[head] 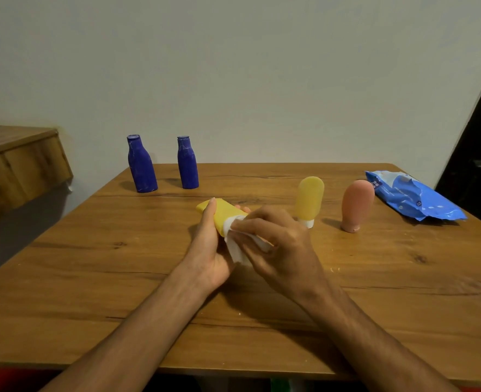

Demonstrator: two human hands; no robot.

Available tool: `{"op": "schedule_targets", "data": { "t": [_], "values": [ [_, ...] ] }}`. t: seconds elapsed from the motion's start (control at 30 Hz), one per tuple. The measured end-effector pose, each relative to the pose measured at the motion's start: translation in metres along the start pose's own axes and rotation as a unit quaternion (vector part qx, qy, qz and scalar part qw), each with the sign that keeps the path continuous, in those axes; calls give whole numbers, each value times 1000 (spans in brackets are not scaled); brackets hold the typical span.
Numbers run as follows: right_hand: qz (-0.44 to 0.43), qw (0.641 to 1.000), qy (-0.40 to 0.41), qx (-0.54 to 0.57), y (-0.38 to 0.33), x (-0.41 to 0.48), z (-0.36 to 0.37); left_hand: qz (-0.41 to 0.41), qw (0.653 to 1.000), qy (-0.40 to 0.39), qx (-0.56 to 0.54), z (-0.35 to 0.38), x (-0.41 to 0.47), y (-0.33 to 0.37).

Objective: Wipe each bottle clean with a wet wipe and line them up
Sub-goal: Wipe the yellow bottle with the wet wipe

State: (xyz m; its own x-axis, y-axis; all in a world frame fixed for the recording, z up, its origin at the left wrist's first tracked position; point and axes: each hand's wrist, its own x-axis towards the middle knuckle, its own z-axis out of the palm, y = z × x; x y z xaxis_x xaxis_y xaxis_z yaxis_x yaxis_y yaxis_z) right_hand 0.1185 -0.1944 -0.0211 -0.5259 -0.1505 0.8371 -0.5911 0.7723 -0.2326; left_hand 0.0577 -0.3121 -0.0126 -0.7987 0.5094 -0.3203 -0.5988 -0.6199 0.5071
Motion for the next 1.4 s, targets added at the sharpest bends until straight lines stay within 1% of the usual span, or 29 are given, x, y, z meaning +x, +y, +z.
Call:
{"op": "schedule_targets", "data": {
  "t": [0.07, 0.13, 0.2, 0.3, 0.37, 0.43, 0.5, 0.67, 0.77, 0.87, 1.0, 1.03, 1.17, 1.33, 1.4],
  "values": [
    [-13, 1000, -15, -7, -1, 0, 0, -10, 1000, -6, 18, -2, 2, 0],
    [1, 1000, -8, -11, 0, 0, -1, -10, 1000, -10, 9, -3, 2, 0],
    [32, 999, 13, -12, 3, 0, -3, 4, 1000, -5, -8, -2, 3, 2],
    [102, 993, 54, -10, 10, 2, -8, 50, 999, 8, 19, 1, 2, 4],
    [131, 988, 83, -17, 15, 3, -12, 55, 998, -2, 32, 3, 0, 3],
    [141, 985, 99, -17, 16, 4, -15, 50, 998, 5, 37, 2, 1, 2],
    [130, 987, 95, -11, 13, 4, -13, 49, 998, 16, 29, 2, 1, 0],
    [91, 994, 53, 7, 9, 3, -7, 54, 997, 45, 25, 2, 0, -1],
    [38, 999, 24, 18, 7, 3, -5, 32, 999, 32, 23, 2, -2, -2],
    [-3, 1000, 9, 1, 4, 2, -5, 15, 999, 26, 25, 3, -6, -2],
    [25, 998, 48, -26, 9, 4, -7, 13, 1000, 17, 11, 3, -4, -2],
    [19, 998, 47, -24, 9, 4, -7, 15, 1000, 22, 13, 2, -3, -2],
    [-50, 998, 9, -34, 3, 3, -3, -4, 999, 23, 32, 1, -4, -3],
    [-2, 998, 53, -31, 5, 3, -4, 7, 999, 23, 26, 5, -5, -4],
    [-21, 999, 33, -25, 5, 3, -3, 5, 999, 22, 24, 4, -5, -3]
  ]
}}
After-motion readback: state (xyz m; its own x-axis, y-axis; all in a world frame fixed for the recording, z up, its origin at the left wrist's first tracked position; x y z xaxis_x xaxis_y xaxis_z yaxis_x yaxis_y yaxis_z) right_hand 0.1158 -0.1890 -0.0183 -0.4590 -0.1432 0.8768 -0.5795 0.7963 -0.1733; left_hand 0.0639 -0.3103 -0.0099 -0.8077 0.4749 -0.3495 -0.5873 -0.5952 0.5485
